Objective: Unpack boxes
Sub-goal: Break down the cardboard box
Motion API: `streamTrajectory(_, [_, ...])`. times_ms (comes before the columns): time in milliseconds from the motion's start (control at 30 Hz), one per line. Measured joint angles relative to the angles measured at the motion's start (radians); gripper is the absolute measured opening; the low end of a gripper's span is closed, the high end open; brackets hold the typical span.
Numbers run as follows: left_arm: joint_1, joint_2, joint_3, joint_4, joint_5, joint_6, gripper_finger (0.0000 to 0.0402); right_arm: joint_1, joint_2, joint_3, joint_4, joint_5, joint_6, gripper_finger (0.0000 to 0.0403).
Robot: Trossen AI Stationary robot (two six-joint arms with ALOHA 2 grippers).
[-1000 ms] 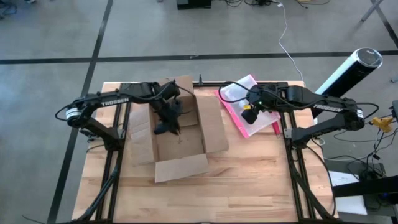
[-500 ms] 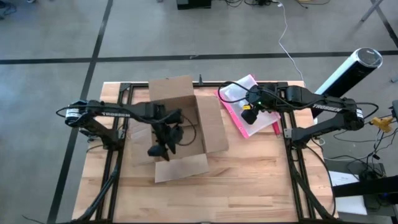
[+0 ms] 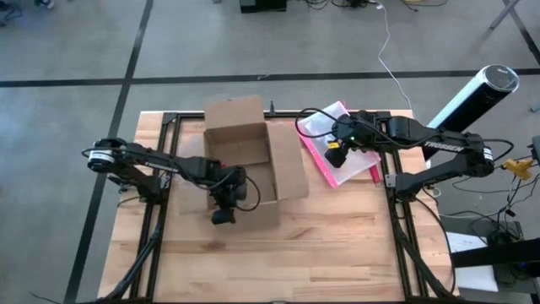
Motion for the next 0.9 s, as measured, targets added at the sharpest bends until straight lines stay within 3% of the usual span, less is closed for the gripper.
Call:
streamTrajectory(100, [0.0,0.0,-0.022,0.037,-0.001,-0.015,0.0195,0.0,0.0,0.0,0.001,-0.002,0.002,0.0204])
streamTrajectory(300, [0.0,-0.001,-0.021,0.035,-0.02,-0.004,0.0023,0.0,0.0,0.0,0.004,-0.004,0.003,0.0204])
streamTrajectory(467, [0.0,-0.01,0.04,0.004,-0.013,0.028,0.0009,0.0,0.0,0.0,0.008,-0.004,0.003,0.0204])
streamTrajectory(633, [0.001,-0.049,0.206,-0.13,0.063,0.136,0.0002,0.0,0.0,0.0,0.008,0.007,-0.036,0.0204])
streamTrajectory(900, [0.062,-0.115,0.497,-0.358,0.092,0.298,0.0,0.0,-0.003,0.03,0.015,0.154,-0.186,0.0204])
